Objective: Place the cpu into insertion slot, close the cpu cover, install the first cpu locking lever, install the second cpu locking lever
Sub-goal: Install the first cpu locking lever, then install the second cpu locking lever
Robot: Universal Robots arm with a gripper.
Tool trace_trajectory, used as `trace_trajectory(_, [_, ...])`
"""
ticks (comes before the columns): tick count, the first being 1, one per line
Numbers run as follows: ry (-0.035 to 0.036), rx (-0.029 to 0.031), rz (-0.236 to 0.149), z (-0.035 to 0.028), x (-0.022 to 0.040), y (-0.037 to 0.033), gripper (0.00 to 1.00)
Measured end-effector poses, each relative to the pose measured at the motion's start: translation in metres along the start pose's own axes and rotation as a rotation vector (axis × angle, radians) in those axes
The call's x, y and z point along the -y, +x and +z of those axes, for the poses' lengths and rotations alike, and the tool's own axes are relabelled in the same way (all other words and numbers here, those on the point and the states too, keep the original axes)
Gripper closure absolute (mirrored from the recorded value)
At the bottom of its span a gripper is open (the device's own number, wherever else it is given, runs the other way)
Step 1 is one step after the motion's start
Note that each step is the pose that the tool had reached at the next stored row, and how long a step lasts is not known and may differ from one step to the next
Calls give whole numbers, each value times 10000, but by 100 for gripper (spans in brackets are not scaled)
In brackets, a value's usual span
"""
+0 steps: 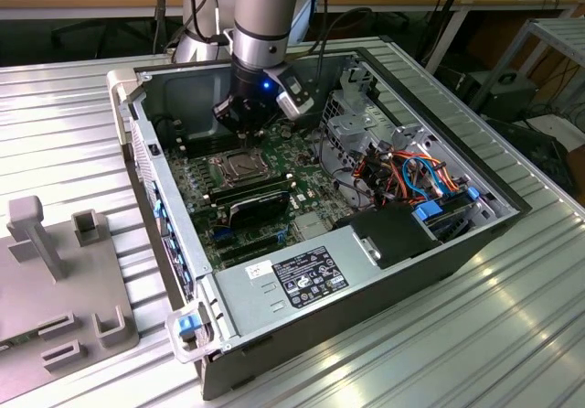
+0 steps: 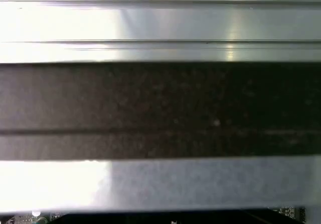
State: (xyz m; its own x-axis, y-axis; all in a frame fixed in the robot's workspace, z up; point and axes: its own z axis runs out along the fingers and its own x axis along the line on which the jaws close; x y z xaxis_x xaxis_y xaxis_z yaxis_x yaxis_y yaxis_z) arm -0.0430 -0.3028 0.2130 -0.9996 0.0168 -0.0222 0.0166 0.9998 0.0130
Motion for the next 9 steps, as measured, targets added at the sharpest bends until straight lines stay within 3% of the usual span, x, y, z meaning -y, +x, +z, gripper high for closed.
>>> trace_trajectory(9, [1, 0, 0, -1, 29, -1, 89])
